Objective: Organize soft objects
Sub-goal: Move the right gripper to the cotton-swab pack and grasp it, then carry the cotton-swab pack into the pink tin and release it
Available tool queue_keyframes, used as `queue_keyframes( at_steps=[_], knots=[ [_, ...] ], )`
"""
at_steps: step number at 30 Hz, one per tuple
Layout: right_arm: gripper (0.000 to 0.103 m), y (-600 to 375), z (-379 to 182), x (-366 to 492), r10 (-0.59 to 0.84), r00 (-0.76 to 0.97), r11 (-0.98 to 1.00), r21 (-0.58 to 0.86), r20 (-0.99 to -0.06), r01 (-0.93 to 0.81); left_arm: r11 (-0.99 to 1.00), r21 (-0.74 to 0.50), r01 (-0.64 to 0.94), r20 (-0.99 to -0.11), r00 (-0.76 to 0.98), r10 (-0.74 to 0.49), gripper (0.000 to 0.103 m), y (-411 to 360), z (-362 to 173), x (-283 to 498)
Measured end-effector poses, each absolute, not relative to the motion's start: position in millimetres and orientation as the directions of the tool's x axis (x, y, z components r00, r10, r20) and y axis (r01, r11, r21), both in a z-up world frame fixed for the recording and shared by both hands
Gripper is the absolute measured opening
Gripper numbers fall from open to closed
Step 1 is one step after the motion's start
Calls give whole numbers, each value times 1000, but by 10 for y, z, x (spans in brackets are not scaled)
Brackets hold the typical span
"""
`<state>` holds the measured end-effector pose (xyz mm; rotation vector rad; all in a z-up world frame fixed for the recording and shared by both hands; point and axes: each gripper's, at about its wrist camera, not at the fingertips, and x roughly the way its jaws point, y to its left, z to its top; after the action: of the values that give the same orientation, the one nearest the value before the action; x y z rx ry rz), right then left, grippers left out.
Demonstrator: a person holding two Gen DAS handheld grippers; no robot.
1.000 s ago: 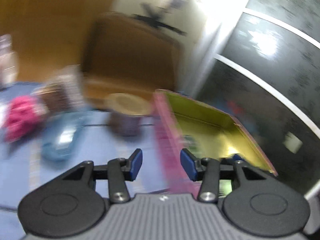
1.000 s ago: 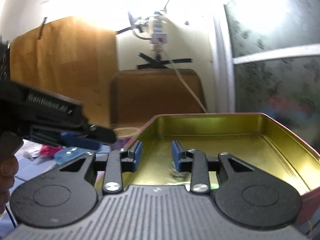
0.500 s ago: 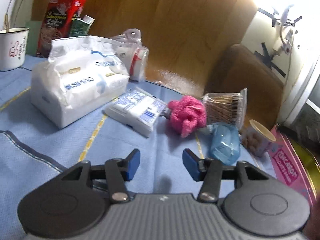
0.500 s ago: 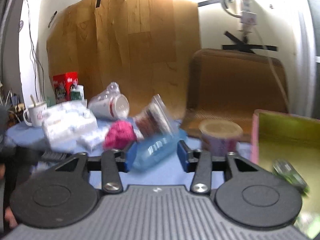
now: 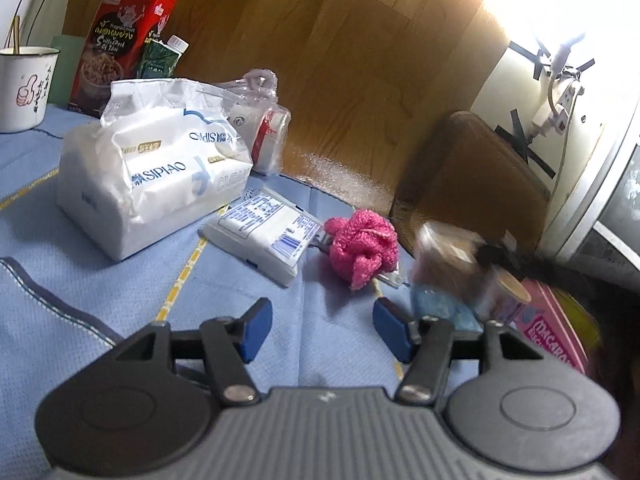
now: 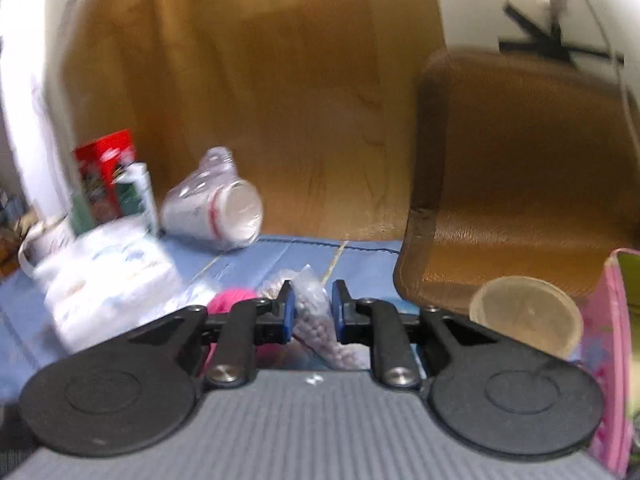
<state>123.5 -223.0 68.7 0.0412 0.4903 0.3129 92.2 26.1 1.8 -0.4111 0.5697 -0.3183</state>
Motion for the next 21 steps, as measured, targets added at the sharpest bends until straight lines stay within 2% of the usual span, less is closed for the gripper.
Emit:
queue_keyframes(
  at_steps=[4, 7, 9, 11, 13, 17, 19, 21],
  knots=[
    [21, -2125, 574, 337, 325, 859, 920, -78, -396, -384, 856, -478, 196, -436, 793, -425, 59, 278, 21, 906],
    [25, -2047, 366, -202, 343, 838, 859, -220, -424, -463, 852, -475, 221, -433, 784, -445, 59, 253, 28, 899],
    [40, -2059, 242, -447, 353, 813, 840, -225, -463, -493, 845, -470, 254, -433, 768, -472, 59, 212, 37, 889],
    [77, -2141, 197, -589, 354, 806, 862, -169, -474, -478, 833, -474, 287, -439, 743, -505, 59, 166, 43, 874],
    [86, -2244, 201, -655, 361, 805, 884, -103, -470, -456, 813, -488, 316, -445, 711, -544, 63, 105, 40, 834],
    [86, -2337, 215, -571, 352, 803, 906, -41, -481, -422, 777, -515, 361, -457, 652, -605, 69, -54, 46, 661],
    [85, -2339, 189, -485, 368, 785, 906, 1, -498, -424, 776, -500, 385, -470, 632, -616, 69, -165, 60, 558],
    [84, -2313, 173, -381, 378, 765, 906, 36, -522, -423, 777, -483, 405, -492, 609, -623, 63, -269, 46, 469]
  ],
)
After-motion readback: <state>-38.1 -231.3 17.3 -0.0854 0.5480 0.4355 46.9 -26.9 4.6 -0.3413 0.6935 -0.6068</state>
